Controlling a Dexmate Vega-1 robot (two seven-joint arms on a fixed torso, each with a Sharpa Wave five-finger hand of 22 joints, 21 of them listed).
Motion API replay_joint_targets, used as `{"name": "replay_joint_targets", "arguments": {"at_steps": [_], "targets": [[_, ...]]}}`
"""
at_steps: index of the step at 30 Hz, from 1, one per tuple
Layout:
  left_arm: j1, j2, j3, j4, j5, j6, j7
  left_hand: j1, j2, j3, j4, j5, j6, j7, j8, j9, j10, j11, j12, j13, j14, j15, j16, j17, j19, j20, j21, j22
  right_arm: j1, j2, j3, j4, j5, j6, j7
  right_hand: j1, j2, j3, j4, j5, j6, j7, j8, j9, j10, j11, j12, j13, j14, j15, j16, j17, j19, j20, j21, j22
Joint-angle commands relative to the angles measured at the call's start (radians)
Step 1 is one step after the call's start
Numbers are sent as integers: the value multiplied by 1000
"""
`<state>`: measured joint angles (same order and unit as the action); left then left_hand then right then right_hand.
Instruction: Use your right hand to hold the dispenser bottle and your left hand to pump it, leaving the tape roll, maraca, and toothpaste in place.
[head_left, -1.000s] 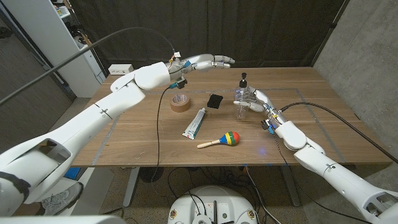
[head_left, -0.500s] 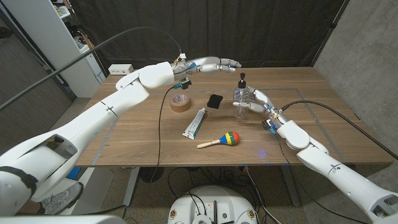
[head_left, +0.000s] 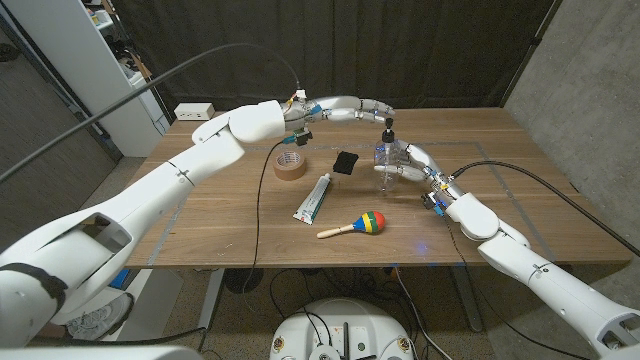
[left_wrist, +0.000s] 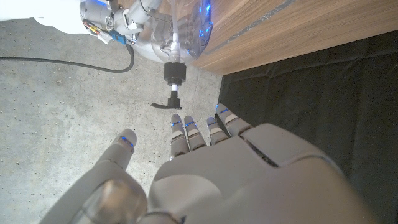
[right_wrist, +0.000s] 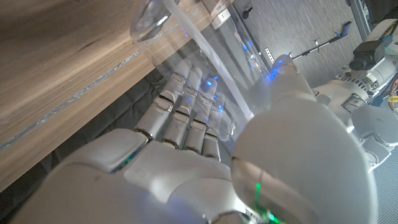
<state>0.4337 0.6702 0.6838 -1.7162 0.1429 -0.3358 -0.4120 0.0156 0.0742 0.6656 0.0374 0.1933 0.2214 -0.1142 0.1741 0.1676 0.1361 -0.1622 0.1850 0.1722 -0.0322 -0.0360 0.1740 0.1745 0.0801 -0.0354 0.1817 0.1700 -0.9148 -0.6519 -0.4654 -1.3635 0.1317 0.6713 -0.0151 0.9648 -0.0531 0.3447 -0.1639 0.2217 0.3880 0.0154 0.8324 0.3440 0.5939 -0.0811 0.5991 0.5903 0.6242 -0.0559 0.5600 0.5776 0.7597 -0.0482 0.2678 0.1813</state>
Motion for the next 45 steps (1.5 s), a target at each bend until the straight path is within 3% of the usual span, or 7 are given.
{"name": "replay_joint_targets", "arguments": {"at_steps": [1,17,21,34,45], "targets": [[-16,-16,13,28,16,-30,-17,-8,73,2,10,3,4,-6,5,3,8,-2,6,1,-1,-70,7,2,2,-111,10,1,-2,0,4,0,0,-1,3,39,73,8,8,7,14,-17,6,2,41,-37,-1,5,11,-149,0,5,-4,-5,1,3],[-27,-28,21,50,13,-41,-35,-7,72,3,17,4,9,-5,6,3,14,-1,8,1,5,-88,7,1,4,-114,11,1,-15,3,14,-11,-10,-5,-22,45,77,10,5,10,18,-20,12,-1,50,-41,-1,7,20,-153,-1,12,-3,-8,1,3],[-29,-28,24,48,16,-41,-42,-6,72,3,19,4,9,-6,6,3,16,1,8,1,7,-92,8,1,5,-114,11,1,-22,7,20,-11,-13,2,-37,59,85,17,0,15,40,-32,24,-4,97,-58,12,4,61,-158,7,15,6,-16,3,3],[-31,-28,30,44,20,-38,-53,-5,71,4,24,5,16,0,8,3,22,7,10,1,8,-96,6,0,7,-115,11,1,-28,4,25,-15,-15,6,-40,83,90,26,-7,19,81,-46,44,-10,136,-69,22,6,98,-163,8,19,14,-35,5,3],[-43,-30,44,54,34,-48,-74,0,69,9,30,6,31,23,10,3,35,39,11,0,32,-157,9,-3,22,-127,15,1,-36,2,30,-25,-12,10,-42,87,90,27,-4,20,82,-44,47,-13,132,-66,18,10,105,-161,0,19,14,-38,5,3]]}}
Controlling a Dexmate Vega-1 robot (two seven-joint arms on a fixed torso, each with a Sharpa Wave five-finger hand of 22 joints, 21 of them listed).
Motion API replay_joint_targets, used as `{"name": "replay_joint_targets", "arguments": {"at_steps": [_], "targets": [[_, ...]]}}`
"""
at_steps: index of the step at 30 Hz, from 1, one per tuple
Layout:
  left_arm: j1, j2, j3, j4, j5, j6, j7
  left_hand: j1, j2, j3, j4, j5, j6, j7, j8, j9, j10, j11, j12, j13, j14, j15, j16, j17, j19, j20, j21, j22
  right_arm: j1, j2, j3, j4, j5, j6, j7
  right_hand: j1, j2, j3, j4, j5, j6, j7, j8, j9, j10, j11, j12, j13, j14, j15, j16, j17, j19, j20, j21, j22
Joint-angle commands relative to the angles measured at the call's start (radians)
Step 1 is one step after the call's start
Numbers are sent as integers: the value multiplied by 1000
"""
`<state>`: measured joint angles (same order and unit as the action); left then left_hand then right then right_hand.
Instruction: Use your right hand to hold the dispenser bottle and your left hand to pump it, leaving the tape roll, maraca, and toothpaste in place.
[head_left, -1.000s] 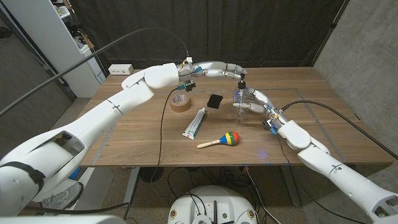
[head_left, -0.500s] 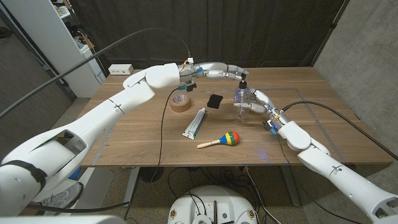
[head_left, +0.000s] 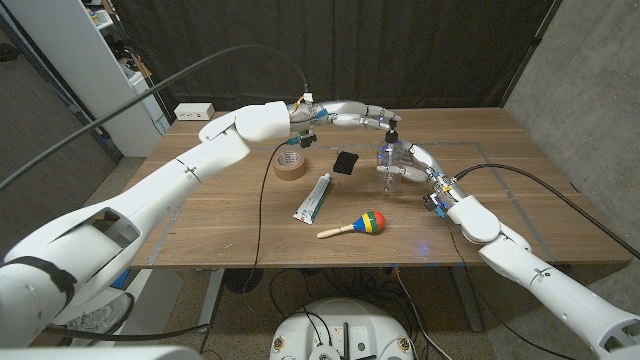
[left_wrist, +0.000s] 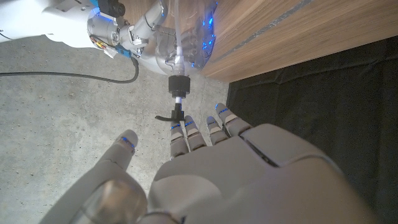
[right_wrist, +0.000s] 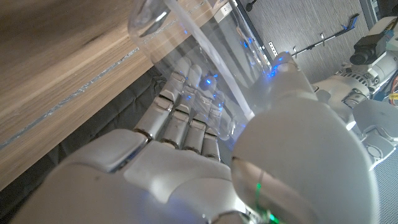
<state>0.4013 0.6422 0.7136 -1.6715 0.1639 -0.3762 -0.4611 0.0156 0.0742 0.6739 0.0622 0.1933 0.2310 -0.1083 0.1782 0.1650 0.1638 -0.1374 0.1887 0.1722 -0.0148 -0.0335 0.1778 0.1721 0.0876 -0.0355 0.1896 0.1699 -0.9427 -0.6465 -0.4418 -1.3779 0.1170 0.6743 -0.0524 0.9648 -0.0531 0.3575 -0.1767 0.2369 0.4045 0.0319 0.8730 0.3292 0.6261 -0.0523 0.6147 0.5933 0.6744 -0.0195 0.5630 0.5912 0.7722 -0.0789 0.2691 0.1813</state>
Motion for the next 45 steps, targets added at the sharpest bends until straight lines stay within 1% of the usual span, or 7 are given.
{"name": "replay_joint_targets", "arguments": {"at_steps": [1,7,14,19,23,31,45], "targets": [[-11,-3,15,10,13,-6,-26,0,68,1,5,6,22,18,6,5,8,15,7,0,15,-159,5,-1,15,-127,7,1,-11,-3,9,-14,2,5,-8,87,91,14,9,5,65,-60,6,1,102,-95,3,7,54,-197,-5,5,2,-7,4,3],[-11,-3,20,12,3,2,-44,0,68,2,6,7,20,23,4,5,4,21,5,0,18,-158,4,-2,17,-129,7,1,-15,-1,13,-17,8,8,-10,88,95,15,12,6,59,-60,6,-1,100,-98,0,9,56,-197,-9,6,0,-8,3,4],[-9,-1,24,12,0,14,-56,0,67,2,7,7,18,26,3,5,3,22,4,0,22,-156,4,-2,17,-129,7,1,-18,8,18,-16,6,15,-22,94,104,16,13,7,81,-67,16,-3,123,-105,5,8,74,-199,-3,13,-2,-16,2,3],[-13,0,29,16,-4,17,-69,0,66,3,9,7,11,28,0,5,4,28,4,0,27,-155,4,-2,17,-129,6,1,-15,14,18,-6,5,25,-23,111,110,24,7,10,98,-77,25,-6,136,-110,8,11,76,-202,-11,13,2,-49,3,3],[-20,0,35,23,-3,13,-82,0,66,3,10,7,9,29,-1,5,4,26,3,0,29,-153,4,-2,17,-129,6,2,-14,17,19,-6,5,24,-25,119,113,25,5,11,105,-81,29,-7,146,-106,10,11,88,-204,-7,18,6,-59,5,3],[-26,-3,45,34,-3,15,-97,-1,65,3,12,7,10,33,0,6,8,34,4,0,36,-149,5,-2,17,-129,5,2,-15,20,22,-8,8,25,-26,125,114,24,6,11,109,-79,32,-9,153,-107,12,16,97,-202,-6,22,10,-62,6,3],[-23,4,51,27,2,35,-111,-1,64,4,15,7,13,37,1,6,7,34,3,0,35,-145,2,-1,12,-132,3,2,-15,22,24,-8,15,29,-22,133,114,24,6,12,117,-77,39,-12,163,-106,14,23,105,-200,-10,26,9,-65,6,3]]}}
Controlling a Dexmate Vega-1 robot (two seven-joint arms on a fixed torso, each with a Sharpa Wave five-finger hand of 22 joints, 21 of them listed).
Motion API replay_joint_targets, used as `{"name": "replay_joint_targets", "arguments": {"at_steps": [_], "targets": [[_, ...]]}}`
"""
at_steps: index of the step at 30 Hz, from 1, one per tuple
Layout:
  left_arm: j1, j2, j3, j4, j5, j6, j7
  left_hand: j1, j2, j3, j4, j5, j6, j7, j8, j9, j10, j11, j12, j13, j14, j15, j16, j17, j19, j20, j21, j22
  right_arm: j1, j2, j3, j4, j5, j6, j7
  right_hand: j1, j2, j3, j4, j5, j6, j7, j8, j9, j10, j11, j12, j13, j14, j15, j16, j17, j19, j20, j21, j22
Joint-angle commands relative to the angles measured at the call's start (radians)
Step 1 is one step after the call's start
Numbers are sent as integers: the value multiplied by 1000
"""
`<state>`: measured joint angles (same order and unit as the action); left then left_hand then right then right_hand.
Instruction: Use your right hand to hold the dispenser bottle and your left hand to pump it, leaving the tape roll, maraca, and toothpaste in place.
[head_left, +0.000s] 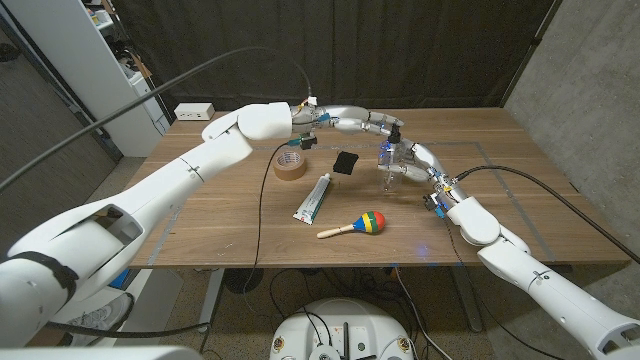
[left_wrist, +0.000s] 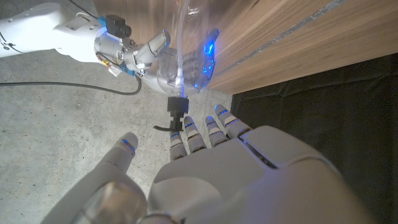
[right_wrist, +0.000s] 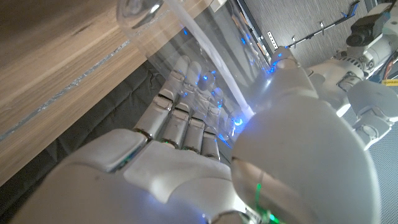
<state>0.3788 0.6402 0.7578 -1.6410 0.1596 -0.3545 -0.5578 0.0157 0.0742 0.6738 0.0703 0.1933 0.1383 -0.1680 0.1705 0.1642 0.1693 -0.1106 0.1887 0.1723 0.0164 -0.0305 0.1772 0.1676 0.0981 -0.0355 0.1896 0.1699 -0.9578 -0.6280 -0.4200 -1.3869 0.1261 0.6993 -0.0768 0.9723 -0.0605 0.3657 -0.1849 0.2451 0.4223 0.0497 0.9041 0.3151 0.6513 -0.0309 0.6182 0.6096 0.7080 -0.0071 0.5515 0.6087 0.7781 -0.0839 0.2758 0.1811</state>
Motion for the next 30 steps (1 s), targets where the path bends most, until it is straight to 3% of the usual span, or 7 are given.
{"name": "replay_joint_targets", "arguments": {"at_steps": [1,30], "targets": [[1,7,6,-5,6,15,-14,-1,64,4,8,7,105,97,8,6,1,7,3,0,3,-147,2,3,1,-132,3,2,0,3,2,1,6,3,4,126,122,15,15,4,99,-95,8,2,139,-128,11,6,72,-212,2,9,3,-60,-1,3],[2,11,-7,-21,40,16,20,-2,63,4,13,7,106,104,9,6,2,11,2,0,-4,-142,-2,3,-6,-134,1,2,-6,2,5,-2,10,1,4,130,120,8,20,4,97,-96,14,-3,137,-129,4,15,78,-211,-11,18,1,-59,-1,3]]}}
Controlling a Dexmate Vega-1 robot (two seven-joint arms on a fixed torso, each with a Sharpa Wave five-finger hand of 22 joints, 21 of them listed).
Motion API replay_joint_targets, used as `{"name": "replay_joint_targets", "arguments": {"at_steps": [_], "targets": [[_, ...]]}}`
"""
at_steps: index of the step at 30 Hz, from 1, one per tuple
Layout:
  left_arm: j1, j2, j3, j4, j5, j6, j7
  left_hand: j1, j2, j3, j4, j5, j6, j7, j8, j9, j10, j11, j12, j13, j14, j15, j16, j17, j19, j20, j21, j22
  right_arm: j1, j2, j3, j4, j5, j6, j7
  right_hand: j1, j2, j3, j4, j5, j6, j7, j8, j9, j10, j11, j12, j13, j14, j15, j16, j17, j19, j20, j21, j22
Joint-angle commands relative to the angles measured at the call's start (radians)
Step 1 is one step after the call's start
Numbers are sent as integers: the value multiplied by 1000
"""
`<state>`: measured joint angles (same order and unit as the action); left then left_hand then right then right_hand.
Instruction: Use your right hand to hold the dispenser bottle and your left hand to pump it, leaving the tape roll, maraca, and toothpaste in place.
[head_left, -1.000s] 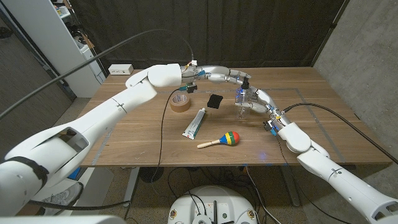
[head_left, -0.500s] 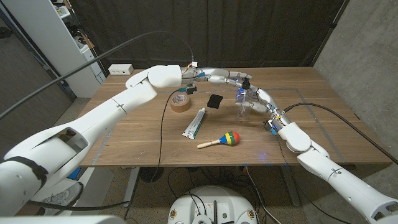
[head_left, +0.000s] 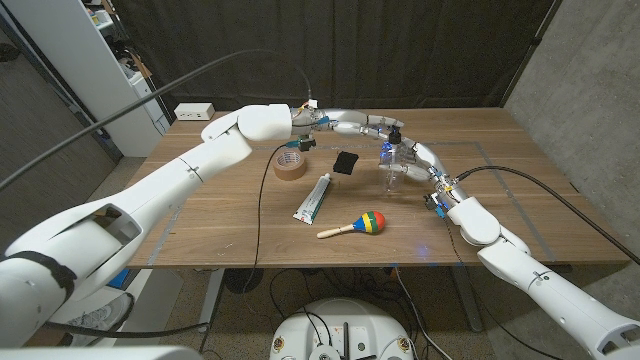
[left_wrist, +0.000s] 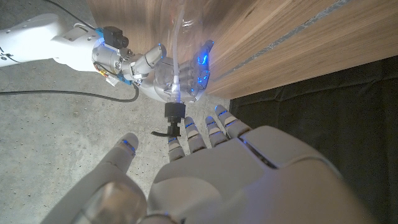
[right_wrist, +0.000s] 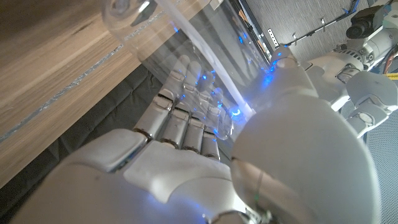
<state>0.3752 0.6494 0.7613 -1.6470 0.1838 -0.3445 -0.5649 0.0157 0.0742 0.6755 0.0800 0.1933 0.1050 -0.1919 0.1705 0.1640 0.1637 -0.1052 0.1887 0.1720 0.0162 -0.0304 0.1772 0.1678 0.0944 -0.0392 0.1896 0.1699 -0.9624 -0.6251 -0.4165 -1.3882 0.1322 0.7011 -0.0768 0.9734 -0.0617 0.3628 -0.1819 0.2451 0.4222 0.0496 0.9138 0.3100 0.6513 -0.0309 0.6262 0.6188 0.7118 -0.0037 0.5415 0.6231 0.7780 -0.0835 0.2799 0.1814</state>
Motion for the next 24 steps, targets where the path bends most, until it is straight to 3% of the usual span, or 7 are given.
{"name": "replay_joint_targets", "arguments": {"at_steps": [1,24], "targets": [[4,3,-11,-19,20,6,28,-2,63,3,3,7,139,128,9,7,7,5,2,0,-4,-143,-2,3,-2,-131,1,2,-1,-1,1,1,3,0,5,129,121,11,16,4,98,-96,5,2,138,-126,-4,5,75,-214,-1,4,2,-60,-5,3],[9,7,-32,-49,43,15,69,3,66,8,3,8,134,124,7,7,3,6,0,0,-4,-133,-2,2,0,-129,2,2,-6,1,-5,-7,23,-16,19,126,122,6,20,5,93,-97,8,-2,134,-126,-11,9,73,-213,-14,10,-2,-58,-5,3]]}}
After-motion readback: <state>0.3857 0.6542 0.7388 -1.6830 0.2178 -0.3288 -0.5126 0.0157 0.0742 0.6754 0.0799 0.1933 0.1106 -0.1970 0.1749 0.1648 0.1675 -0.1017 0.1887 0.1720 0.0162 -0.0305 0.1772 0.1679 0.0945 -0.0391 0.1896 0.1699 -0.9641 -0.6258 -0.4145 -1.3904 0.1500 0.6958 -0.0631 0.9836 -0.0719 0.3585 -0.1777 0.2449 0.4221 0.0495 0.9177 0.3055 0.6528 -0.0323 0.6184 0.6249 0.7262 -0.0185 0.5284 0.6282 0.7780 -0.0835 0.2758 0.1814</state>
